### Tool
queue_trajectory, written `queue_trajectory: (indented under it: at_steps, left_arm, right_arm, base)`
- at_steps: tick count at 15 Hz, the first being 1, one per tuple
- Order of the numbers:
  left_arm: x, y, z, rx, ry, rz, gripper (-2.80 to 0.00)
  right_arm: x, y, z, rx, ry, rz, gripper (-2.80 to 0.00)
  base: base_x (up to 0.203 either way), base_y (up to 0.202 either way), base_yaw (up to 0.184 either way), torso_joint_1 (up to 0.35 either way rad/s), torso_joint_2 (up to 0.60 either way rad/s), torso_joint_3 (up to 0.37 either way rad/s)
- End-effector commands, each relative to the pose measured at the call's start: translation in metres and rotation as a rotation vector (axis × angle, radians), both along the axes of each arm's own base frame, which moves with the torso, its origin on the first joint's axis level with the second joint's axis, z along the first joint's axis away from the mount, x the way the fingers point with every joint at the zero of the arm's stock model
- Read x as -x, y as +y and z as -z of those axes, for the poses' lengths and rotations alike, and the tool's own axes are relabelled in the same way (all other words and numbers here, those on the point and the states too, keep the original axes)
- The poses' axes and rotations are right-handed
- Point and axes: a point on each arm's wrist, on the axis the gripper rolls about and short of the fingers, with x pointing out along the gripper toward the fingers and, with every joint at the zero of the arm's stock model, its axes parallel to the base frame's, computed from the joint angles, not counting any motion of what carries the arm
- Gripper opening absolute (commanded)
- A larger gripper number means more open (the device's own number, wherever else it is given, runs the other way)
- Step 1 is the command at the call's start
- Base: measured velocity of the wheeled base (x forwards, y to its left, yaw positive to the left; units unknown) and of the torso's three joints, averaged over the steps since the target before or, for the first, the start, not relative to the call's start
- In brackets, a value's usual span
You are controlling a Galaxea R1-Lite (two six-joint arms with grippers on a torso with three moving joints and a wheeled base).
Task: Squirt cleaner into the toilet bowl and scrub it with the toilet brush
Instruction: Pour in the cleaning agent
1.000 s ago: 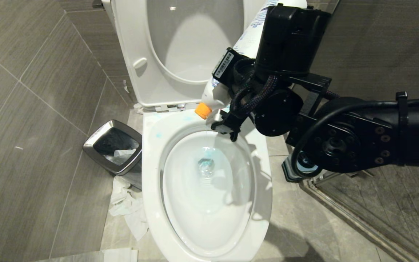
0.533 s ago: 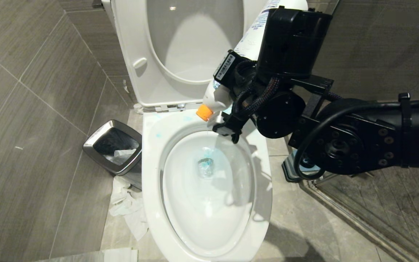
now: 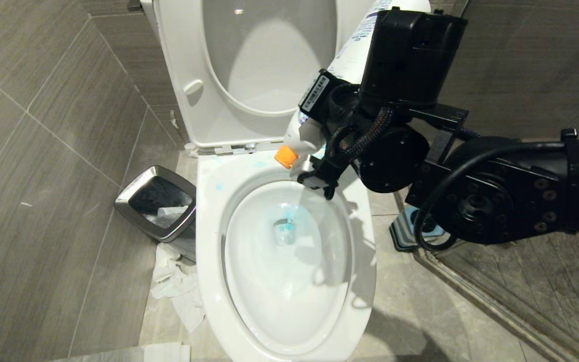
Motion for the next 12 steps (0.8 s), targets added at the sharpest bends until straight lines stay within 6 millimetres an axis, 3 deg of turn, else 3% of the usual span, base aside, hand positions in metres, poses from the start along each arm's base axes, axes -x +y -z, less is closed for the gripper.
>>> queue_trajectory:
  at_steps: [1,12]
  left_arm:
    - [-0.0001,0.0,0.0,0.001,0.001,0.0,-2.8]
    - [-0.0001,0.0,0.0,-0.001,0.001,0.0,-2.8]
  right_arm:
    - [0.0004,-0.0007,-0.0008,0.01,-0.004,0.006,-2.8]
    - [0.0026,-0.0024,0.0027,-0.024,-0.025,0.0,-2.8]
  base:
    - [0.0,0.0,0.0,0.0,0.0,0.0]
    - [0.0,0.0,0.0,0.0,0.0,0.0]
